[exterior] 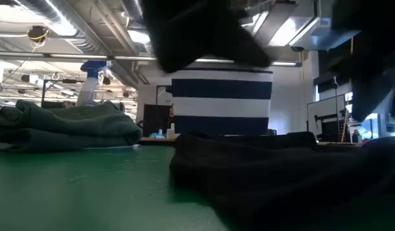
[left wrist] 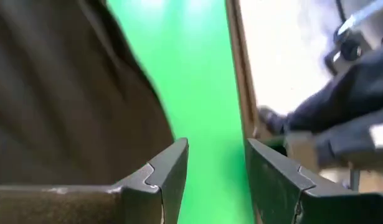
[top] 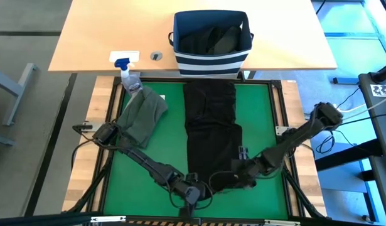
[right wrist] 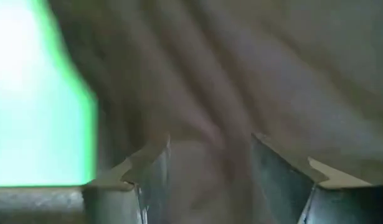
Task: Fold Laundry from Bin
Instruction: Fold the black shirt
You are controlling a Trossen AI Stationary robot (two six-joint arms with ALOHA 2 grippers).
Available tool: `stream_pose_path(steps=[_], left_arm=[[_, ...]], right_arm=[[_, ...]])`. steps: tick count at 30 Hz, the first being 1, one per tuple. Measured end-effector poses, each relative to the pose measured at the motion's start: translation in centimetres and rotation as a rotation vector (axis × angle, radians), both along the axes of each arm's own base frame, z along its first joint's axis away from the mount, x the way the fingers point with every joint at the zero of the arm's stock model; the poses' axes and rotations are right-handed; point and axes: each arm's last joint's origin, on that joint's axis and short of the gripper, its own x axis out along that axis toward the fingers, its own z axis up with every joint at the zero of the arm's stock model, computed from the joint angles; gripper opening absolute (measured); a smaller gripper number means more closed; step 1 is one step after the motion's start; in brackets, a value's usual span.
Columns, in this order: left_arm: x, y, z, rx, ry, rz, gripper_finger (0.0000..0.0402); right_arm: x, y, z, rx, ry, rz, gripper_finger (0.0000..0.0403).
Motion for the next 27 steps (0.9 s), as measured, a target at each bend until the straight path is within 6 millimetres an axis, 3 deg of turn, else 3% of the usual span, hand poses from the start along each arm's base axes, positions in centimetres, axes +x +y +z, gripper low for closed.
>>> stream_pose_path(steps=[3, 7, 10, 15, 20, 23, 27], left_arm=[[0.5, -0.1, 1.0, 0.026, -0.054, 0.043, 0.0156], [0.6, 0.4, 0.9, 0.14, -0.088, 0.112, 0.0156], [0.7, 0.7, -0.1, 0.196, -0.065, 0.141, 0.0156], [1.0, 0.6, -2.8, 0.188, 0.02, 0.09, 0.0156], [0.1, 1.2, -4.3, 0.283, 0.148, 0.069, 0.0156], [-0.3, 2.3, -3.9, 0.314, 0.208, 0.121, 0.0156], [-0.2, 3.1, -1.5, 0.168, 0.219, 0.197, 0.0156]], right_arm=[[-1.3, 1.9, 1.7, 0.078, -0.014, 0.052, 0.0222], [-4.1, 4.2, 1.9, 0.076, -0.035, 0.059, 0.0222], [-6.0, 4.7, 0.3, 0.033, -0.062, -0.007, 0.0222], [-8.4, 4.6, -2.9, 0.122, -0.043, -0.101, 0.0222], [-9.9, 5.5, -3.7, 0.233, -0.01, -0.044, 0.0222], [-10.5, 5.7, -3.8, 0.222, 0.004, -0.021, 0.0222], [-10.5, 5.5, -3.9, 0.216, 0.019, -0.029, 0.0222]])
